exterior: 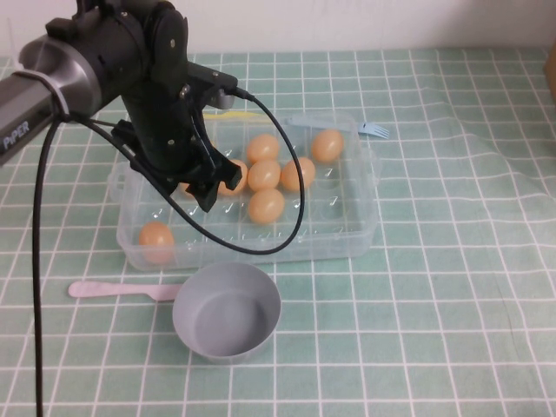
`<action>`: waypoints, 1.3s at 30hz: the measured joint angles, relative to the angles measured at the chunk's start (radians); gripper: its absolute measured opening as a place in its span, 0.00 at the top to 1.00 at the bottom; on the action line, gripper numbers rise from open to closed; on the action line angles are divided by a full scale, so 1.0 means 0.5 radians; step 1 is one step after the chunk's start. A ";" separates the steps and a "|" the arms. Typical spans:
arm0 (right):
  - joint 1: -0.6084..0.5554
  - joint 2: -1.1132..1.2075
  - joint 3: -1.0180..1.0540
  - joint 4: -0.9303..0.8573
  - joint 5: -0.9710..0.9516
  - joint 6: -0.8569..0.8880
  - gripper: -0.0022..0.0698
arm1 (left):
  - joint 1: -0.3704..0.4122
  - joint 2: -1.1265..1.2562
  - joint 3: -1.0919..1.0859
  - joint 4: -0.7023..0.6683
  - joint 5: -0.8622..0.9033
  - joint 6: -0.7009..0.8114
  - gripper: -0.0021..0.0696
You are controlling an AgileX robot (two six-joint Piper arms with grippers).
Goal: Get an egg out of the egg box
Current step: Pick up the egg from the plastic box
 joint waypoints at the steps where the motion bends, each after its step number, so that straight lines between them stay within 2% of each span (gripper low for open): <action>1: 0.000 0.000 0.000 0.000 0.000 0.000 0.99 | 0.000 0.004 0.000 0.017 0.001 -0.090 0.39; 7: 0.000 0.000 0.000 0.000 0.000 0.000 0.99 | 0.000 0.029 0.000 0.094 0.001 -0.305 0.32; 22: 0.000 0.000 0.000 0.000 0.000 0.000 0.99 | 0.000 -0.153 0.229 0.084 0.009 -0.331 0.32; 39: 0.000 0.000 0.000 0.000 0.000 0.000 0.99 | 0.005 0.033 0.230 0.204 -0.006 -0.406 0.32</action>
